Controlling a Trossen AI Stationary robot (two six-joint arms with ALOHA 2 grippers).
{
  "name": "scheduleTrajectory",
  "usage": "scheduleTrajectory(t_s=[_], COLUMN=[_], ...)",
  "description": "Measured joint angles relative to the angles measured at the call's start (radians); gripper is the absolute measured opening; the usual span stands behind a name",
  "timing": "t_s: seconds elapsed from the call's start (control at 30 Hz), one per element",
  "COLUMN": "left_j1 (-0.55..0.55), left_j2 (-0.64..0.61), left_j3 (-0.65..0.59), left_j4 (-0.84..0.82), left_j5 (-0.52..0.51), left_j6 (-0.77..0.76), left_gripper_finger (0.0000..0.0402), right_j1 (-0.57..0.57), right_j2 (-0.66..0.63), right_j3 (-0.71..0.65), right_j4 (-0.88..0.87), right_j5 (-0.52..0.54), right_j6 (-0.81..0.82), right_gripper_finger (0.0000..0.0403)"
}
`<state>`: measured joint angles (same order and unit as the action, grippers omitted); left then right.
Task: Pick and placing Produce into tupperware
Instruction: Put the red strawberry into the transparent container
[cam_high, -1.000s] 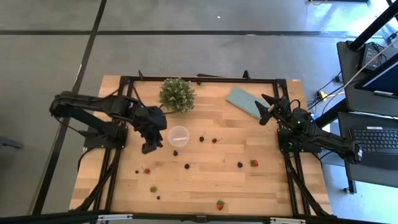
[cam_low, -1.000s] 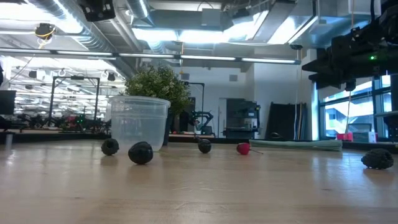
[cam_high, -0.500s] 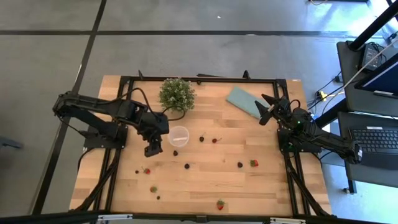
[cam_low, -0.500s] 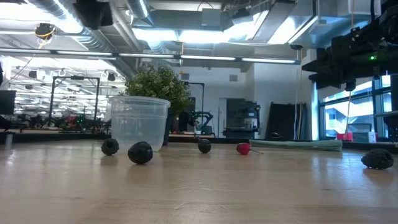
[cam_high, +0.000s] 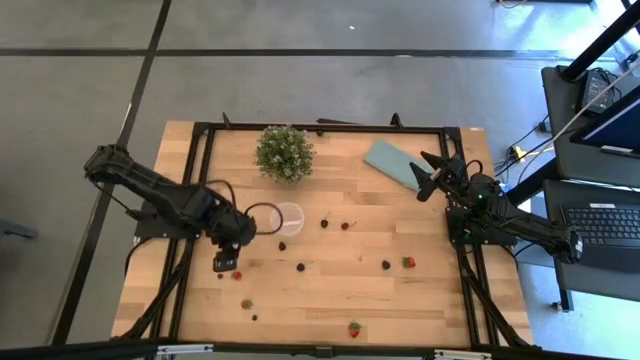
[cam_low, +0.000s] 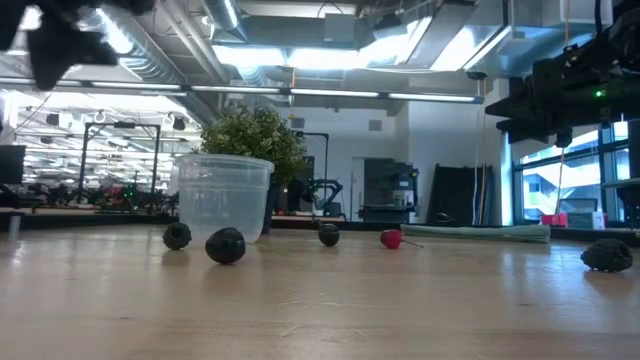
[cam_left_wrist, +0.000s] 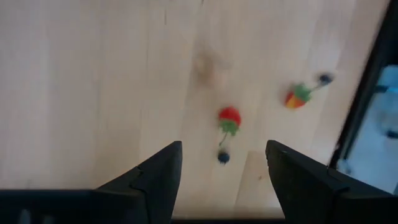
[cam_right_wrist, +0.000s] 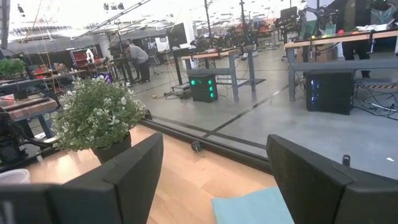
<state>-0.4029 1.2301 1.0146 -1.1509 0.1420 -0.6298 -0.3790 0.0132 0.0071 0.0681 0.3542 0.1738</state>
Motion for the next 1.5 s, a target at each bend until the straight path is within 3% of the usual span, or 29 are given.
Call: scheduleTrajectory(t_s=[0.43, 1.1, 1.5], left_j1=[-0.1, -0.131, -0.131], left_j2=[0.0, 0.0, 0.0], left_j3=[-0.186, -0.366, -0.41], left_j4=[0.19, 0.468, 0.473], left_j5=[0.011, 0.033, 0.08], left_j6=[-0.18, -0.26, -0.307], left_gripper_finger=[0.0219, 0.0202, 0.0188], right_j1=[0.0, 0.0, 0.0], right_j2=[0.0, 0.0, 0.0], right_j3=[0.0, 0.0, 0.0], right_j4=[0.0, 0.001, 0.001], right_j5=[0.0, 0.0, 0.0], right_j6=[-0.002, 0.0, -0.026], right_gripper_finger=[0.0288, 0.0288, 0.0288])
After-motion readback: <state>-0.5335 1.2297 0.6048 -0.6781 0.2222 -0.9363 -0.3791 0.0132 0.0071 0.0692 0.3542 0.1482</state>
